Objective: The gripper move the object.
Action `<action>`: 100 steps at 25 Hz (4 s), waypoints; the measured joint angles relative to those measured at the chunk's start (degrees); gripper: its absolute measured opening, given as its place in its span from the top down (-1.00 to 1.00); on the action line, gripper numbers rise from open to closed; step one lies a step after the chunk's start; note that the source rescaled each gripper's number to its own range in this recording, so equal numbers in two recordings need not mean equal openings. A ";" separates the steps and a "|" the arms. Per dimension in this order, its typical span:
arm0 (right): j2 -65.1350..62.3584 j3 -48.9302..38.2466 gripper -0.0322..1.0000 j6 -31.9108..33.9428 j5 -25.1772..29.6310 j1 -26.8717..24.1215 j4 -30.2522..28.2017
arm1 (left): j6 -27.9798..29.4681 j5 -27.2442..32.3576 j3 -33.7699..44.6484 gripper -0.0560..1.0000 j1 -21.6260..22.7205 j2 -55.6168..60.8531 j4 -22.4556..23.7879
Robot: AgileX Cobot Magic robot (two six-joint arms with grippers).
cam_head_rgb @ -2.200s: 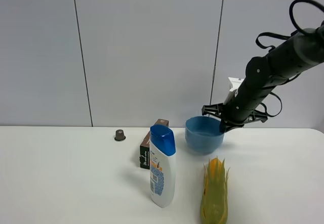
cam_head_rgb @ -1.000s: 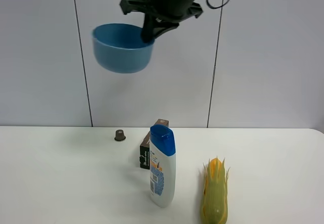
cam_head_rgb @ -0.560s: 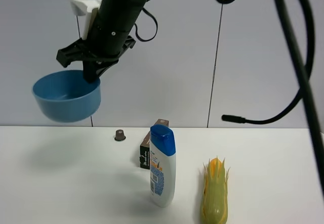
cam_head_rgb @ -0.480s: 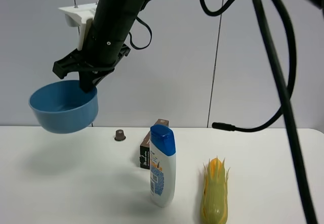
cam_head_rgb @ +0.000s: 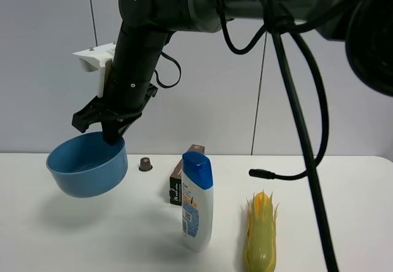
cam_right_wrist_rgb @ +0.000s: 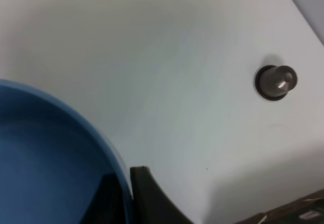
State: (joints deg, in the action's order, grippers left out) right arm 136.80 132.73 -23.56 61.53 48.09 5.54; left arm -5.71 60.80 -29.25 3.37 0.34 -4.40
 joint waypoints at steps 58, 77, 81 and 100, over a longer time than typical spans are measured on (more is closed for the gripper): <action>-3.68 0.06 -0.55 0.17 -1.46 -1.25 -2.68 | 0.00 0.00 0.00 -1.00 0.00 0.00 0.00; -19.60 0.06 -0.53 9.17 3.52 -4.77 -12.25 | 0.00 0.00 0.00 -1.00 0.00 0.00 0.00; -22.36 0.06 -0.53 9.45 7.26 -4.83 -13.56 | 0.00 0.00 0.00 -1.00 0.00 0.00 0.00; -38.76 -0.20 -0.53 14.41 8.03 -4.88 -26.25 | 0.00 0.00 0.00 -1.00 0.00 0.00 0.00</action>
State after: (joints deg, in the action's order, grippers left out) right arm 98.03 132.53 -9.15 69.56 43.21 -20.71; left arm -5.71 60.80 -29.25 3.37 0.34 -4.40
